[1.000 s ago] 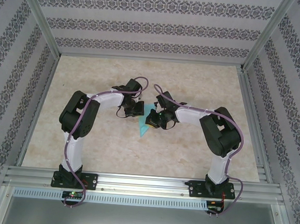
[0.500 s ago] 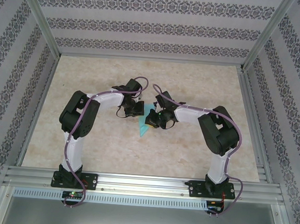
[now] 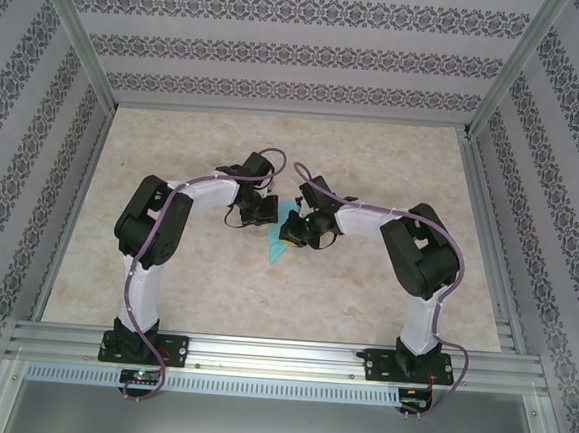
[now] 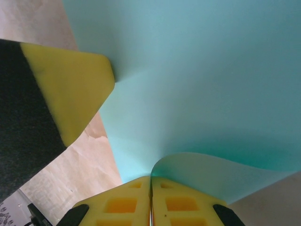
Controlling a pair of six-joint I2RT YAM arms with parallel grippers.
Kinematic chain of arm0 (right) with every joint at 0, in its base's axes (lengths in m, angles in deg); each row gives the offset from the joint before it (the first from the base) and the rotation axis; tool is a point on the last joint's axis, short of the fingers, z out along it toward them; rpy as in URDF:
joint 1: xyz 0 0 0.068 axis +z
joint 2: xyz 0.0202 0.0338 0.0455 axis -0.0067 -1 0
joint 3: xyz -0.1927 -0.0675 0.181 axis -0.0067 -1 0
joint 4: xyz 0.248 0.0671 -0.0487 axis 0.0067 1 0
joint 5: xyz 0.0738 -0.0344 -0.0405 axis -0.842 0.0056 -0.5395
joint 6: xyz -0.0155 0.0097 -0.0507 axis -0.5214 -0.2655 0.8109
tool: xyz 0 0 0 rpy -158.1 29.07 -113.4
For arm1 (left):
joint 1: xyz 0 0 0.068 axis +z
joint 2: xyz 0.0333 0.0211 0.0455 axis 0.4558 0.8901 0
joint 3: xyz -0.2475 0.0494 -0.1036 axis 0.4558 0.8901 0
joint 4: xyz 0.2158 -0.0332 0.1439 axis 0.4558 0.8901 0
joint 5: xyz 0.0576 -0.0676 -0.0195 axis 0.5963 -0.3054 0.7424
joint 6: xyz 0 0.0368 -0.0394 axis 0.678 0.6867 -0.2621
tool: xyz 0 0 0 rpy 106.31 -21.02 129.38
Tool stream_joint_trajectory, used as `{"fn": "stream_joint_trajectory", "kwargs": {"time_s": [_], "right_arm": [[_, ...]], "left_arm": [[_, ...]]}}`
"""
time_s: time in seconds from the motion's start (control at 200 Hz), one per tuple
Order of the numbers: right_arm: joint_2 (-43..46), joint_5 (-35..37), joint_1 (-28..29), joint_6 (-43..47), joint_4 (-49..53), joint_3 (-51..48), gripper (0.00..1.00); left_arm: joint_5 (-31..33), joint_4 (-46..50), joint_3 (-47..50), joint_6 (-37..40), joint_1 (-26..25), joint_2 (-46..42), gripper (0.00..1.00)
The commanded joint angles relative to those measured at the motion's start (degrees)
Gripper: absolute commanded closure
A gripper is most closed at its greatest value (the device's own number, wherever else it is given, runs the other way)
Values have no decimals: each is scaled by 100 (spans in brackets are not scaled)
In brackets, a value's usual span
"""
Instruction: Fold a paper plane with a square sheet of paper (pick it up from the middle)
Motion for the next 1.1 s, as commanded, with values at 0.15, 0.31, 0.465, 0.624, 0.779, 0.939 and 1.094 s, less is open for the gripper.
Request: {"fn": "stream_joint_trajectory", "kwargs": {"time_s": [0.15, 0.31, 0.465, 0.624, 0.779, 0.939, 1.094], "right_arm": [[-170, -12, 53, 125, -33, 134, 91], [-214, 30, 55, 138, 12, 139, 90], [-262, 41, 54, 155, 36, 134, 87], [-334, 49, 54, 174, 78, 144, 82], [-371, 72, 55, 207, 98, 130, 72], [-369, 85, 60, 223, 111, 116, 65], [-355, 102, 55, 244, 104, 94, 59]], "left_arm": [[-81, 179, -86, 127, 50, 184, 93], [-82, 179, -81, 127, 50, 187, 93], [-82, 197, -88, 126, 48, 158, 93], [-77, 292, -215, 129, 50, 49, 92], [-36, 375, -345, 65, 137, -201, 91], [-33, 295, -192, -70, 373, -559, 89], [-109, 238, 24, -83, 491, -793, 88]]}}
